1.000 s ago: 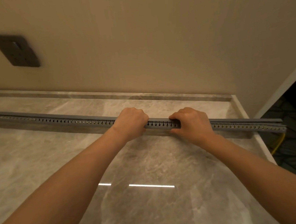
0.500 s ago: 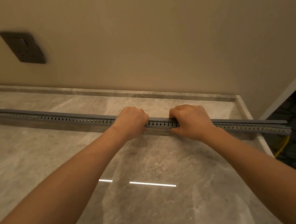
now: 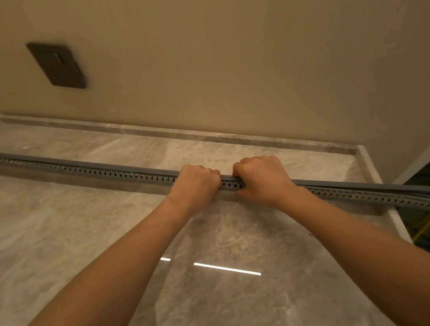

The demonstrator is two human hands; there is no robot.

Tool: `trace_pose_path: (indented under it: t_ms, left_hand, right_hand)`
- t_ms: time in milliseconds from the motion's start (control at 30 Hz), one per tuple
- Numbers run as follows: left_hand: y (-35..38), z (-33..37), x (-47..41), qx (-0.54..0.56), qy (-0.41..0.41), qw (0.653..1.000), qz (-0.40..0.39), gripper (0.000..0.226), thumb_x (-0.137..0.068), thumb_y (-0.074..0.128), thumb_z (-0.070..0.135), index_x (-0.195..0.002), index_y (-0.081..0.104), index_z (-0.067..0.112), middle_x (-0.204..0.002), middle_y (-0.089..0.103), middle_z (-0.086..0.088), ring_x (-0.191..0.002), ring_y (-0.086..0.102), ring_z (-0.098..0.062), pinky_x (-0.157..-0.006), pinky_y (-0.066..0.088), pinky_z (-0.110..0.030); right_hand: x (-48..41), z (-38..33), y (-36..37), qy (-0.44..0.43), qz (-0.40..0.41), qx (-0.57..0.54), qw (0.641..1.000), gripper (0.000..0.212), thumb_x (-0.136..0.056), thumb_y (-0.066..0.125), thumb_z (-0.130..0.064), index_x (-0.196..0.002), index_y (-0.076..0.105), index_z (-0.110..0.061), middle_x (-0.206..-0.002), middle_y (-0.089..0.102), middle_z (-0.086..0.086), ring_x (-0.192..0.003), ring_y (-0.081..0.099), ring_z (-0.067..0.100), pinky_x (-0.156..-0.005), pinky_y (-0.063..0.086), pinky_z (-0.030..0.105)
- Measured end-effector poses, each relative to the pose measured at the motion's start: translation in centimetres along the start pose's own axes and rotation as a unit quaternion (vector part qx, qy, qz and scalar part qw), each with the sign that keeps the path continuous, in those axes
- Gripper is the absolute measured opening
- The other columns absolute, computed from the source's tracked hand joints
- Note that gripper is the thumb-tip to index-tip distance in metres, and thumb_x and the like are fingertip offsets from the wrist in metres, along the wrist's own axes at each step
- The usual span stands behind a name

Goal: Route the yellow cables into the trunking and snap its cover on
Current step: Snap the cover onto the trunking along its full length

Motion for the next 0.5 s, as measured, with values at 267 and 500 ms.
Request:
trace_pose_path:
  t_ms: [267,500]
  left_hand:
    - [2.1,-0.4,3.5,0.347,-0.221,0.85,0.33,0.039,-0.064,0.078,0.006,-0.102,0.07,0.007,-0.104,0.068,-0.004,-0.107,0.052,-0.024,-0.096,0.042,-0.032]
    - [6.6,3.9,4.1,0.803,-0.464,0.32,0.194,0.044,-0.08,0.069,0.001,-0.118,0.046,0.006,-0.105,0.06,-0.009,-0.084,0.06,-0.012,-0.074,0.049,-0.016]
  right_hand:
    - [-0.3,0.5,-0.4,-0.016,0.003,-0.012,1.0,0.029,-0.084,0.059,-0.037,-0.106,0.061,-0.019,-0.1,0.064,0.0,-0.089,0.06,0.023,-0.064,0.034,0.028]
    - [-0.4,1.0,-0.3,-0.017,0.018,-0.033,0.999,0.03,-0.082,0.061,-0.04,-0.105,0.063,-0.02,-0.098,0.065,-0.002,-0.087,0.06,0.021,-0.064,0.034,0.027]
Point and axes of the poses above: each hand's wrist, its own x-axis away from the middle knuckle, its own y-axis out of the palm, z = x × y, the point moved 6 cm from there along -x, towards the middle knuckle
